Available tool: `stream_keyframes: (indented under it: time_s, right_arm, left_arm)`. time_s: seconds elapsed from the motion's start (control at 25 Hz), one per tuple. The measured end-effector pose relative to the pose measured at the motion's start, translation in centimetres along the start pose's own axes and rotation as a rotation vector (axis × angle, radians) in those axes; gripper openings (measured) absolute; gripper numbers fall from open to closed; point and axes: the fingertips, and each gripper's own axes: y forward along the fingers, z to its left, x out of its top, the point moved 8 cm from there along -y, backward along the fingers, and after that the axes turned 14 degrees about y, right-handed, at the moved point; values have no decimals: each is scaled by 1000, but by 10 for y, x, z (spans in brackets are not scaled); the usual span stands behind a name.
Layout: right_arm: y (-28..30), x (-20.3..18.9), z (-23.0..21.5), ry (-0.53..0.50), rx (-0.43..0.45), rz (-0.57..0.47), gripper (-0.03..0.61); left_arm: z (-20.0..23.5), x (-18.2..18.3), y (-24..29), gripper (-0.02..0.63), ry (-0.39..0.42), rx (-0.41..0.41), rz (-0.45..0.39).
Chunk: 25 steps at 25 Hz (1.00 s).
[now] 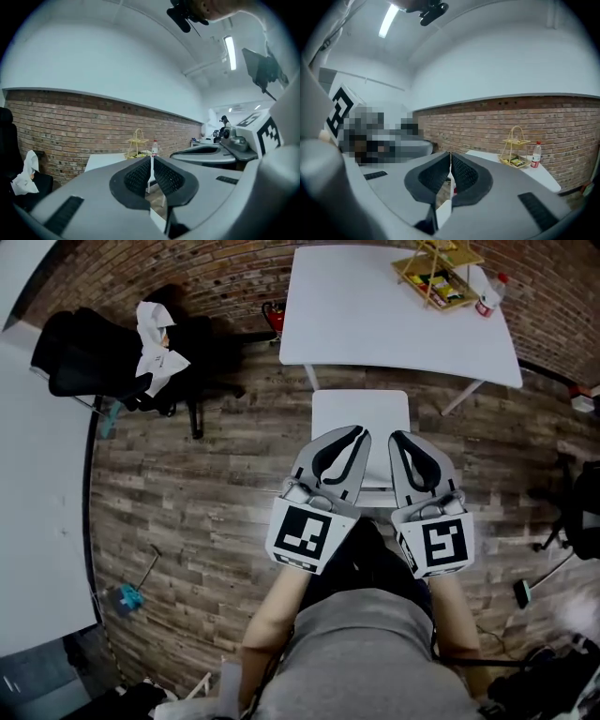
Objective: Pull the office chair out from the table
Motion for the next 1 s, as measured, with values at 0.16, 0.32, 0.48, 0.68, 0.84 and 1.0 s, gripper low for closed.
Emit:
stream_keyframes:
  time_s: [0.16, 0.32, 0.48, 0.68, 0.84, 1.0]
  right_arm:
    - [-3, 13, -1, 96, -52, -96, 18]
    - [-7, 19, 0, 142, -78, -154, 16]
    - [-9, 18, -1, 157, -100, -156, 15]
    - [-10, 14, -3, 169, -122, -138, 15]
    - [-11, 13, -2, 174, -127, -138, 15]
    - [-9, 13, 0, 172, -127, -137, 14]
  left_arm:
    - [4, 9, -2, 28, 11, 94, -2]
    - [3, 11, -5, 28, 21, 158, 19]
    - [0, 11, -4, 28, 16, 154, 29]
    - [-1, 9, -5, 28, 14, 155, 32]
    - [0, 8, -6, 28, 13, 160, 36]
    - [2, 8, -7, 28, 14, 164, 38]
